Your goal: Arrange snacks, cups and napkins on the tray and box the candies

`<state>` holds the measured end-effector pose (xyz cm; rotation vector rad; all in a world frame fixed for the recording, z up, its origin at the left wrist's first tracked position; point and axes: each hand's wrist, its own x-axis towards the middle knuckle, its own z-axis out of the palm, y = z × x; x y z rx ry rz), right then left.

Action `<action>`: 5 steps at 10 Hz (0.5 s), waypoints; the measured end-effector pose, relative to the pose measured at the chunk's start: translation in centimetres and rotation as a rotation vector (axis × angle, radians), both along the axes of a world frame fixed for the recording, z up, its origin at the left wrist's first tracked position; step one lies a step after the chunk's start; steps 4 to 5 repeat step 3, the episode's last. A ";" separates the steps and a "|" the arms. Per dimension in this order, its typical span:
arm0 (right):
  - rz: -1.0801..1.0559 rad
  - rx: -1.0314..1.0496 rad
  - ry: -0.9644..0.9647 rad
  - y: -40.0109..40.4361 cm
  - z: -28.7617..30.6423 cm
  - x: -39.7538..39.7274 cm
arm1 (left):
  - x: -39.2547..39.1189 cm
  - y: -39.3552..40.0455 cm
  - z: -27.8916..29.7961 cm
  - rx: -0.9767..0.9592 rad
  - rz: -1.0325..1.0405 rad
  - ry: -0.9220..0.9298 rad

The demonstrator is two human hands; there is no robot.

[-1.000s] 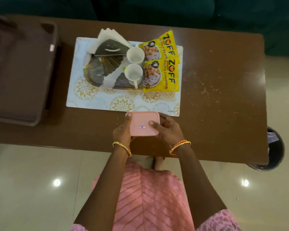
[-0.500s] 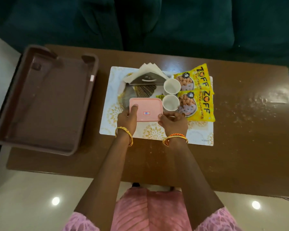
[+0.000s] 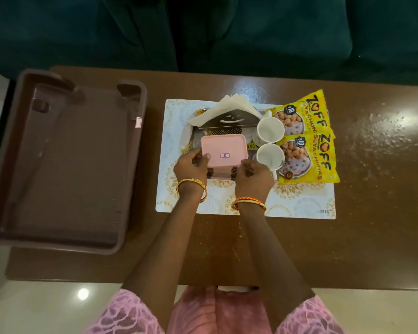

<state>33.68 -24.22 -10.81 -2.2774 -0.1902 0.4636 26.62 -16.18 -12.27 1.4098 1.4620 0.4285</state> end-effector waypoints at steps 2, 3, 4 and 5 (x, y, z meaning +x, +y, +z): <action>0.059 -0.001 -0.052 -0.9 -0.9 -0.6 | -0.1 0.2 -0.2 0.056 -0.042 -0.007; 0.044 0.020 -0.055 -0.8 -0.9 -0.9 | 0.1 0.1 -0.2 0.058 -0.075 0.049; 0.044 0.020 -0.055 -0.8 -0.9 -0.9 | 0.1 0.1 -0.2 0.058 -0.075 0.049; 0.044 0.020 -0.055 -0.8 -0.9 -0.9 | 0.1 0.1 -0.2 0.058 -0.075 0.049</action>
